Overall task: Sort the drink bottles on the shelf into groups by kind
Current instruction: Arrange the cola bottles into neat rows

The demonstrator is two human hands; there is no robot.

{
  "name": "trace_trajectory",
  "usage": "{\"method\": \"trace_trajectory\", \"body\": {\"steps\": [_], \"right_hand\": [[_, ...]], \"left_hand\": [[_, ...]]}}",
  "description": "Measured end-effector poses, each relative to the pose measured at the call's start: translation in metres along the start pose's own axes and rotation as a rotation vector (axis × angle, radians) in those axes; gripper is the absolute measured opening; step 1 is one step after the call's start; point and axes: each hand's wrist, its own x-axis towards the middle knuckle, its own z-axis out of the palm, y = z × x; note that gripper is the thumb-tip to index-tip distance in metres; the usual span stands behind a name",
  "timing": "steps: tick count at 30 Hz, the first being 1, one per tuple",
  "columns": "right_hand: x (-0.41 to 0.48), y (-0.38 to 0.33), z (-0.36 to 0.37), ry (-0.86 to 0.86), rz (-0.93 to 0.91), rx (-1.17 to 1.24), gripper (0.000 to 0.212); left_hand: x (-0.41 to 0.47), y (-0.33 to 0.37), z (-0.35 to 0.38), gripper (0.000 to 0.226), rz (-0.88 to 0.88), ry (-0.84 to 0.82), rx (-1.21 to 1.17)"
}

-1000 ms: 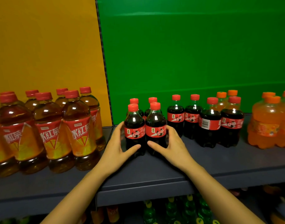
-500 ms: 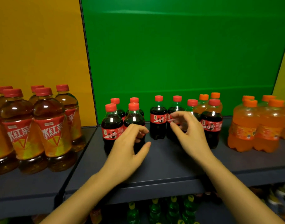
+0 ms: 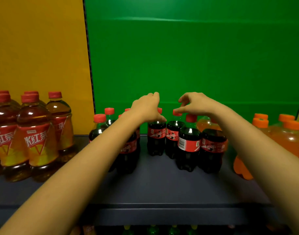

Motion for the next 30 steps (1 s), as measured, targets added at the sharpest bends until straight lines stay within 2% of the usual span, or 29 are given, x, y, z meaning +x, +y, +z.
{"method": "trace_trajectory", "body": {"steps": [3, 5, 8, 11, 20, 26, 28, 30], "right_hand": [[0.008, 0.002, -0.002, -0.217, 0.027, -0.023, 0.053], [0.011, 0.0, -0.006, -0.316, 0.055, 0.048, 0.046], [0.02, 0.003, -0.007, -0.428, 0.12, 0.103, 0.048], [0.029, 0.003, -0.003, -0.511, 0.155, 0.096, 0.047], [0.043, 0.003, 0.007, -0.491, 0.095, 0.115, 0.026], [0.043, 0.005, 0.011, -0.471, 0.098, 0.225, 0.025], [0.039, 0.01, 0.008, -0.386, 0.083, 0.277, 0.035], [0.029, 0.016, 0.002, -0.203, 0.037, 0.298, 0.038]], "left_hand": [[0.021, -0.007, -0.002, 0.085, -0.029, -0.15, 0.012], [0.03, -0.01, -0.004, 0.072, -0.009, -0.256, 0.004], [0.037, -0.01, -0.002, 0.053, 0.013, -0.364, -0.05], [0.04, -0.01, 0.0, 0.053, -0.001, -0.4, -0.116], [0.042, -0.024, 0.0, 0.066, 0.013, -0.403, -0.104], [0.037, -0.029, 0.001, 0.067, 0.019, -0.37, -0.096], [0.031, -0.027, 0.001, 0.071, 0.056, -0.258, -0.058], [0.02, -0.02, 0.001, 0.067, 0.124, -0.022, -0.097]]}}
